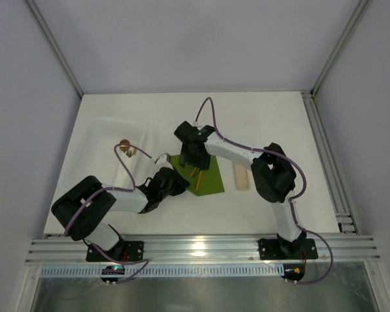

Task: Place the utensils on the paper napkin and roll it up
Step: Adjust the utensils on the napkin, then roll the napkin at the center of the board.

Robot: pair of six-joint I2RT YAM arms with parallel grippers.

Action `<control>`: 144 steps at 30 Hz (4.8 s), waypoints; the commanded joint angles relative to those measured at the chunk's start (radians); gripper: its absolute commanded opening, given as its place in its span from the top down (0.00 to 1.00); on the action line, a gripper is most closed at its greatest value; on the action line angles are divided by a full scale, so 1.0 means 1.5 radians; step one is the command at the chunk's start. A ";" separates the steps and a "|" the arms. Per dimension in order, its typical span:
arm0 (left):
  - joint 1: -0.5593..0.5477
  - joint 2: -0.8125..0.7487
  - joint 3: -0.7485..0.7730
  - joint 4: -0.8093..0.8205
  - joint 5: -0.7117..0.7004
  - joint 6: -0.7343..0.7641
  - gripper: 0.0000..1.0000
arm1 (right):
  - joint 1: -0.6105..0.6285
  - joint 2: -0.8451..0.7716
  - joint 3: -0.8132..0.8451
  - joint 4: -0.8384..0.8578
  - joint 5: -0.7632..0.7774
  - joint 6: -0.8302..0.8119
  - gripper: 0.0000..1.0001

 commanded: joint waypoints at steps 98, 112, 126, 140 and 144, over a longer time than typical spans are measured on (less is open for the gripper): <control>-0.002 -0.040 -0.001 -0.037 -0.005 0.032 1.00 | -0.096 -0.338 -0.626 0.417 -0.137 -0.091 0.54; -0.002 -0.048 0.005 -0.049 -0.006 0.038 1.00 | -0.116 -0.394 -0.696 0.538 -0.188 -0.021 0.60; -0.002 -0.049 0.008 -0.056 -0.009 0.038 1.00 | -0.178 -0.451 -0.759 0.624 -0.252 -0.041 0.55; -0.002 -0.050 0.007 -0.057 -0.012 0.037 1.00 | -0.170 -0.405 -0.709 0.488 -0.231 -0.098 0.55; -0.002 -0.048 0.006 -0.054 -0.010 0.034 1.00 | -0.164 -0.413 -0.711 0.480 -0.240 -0.099 0.55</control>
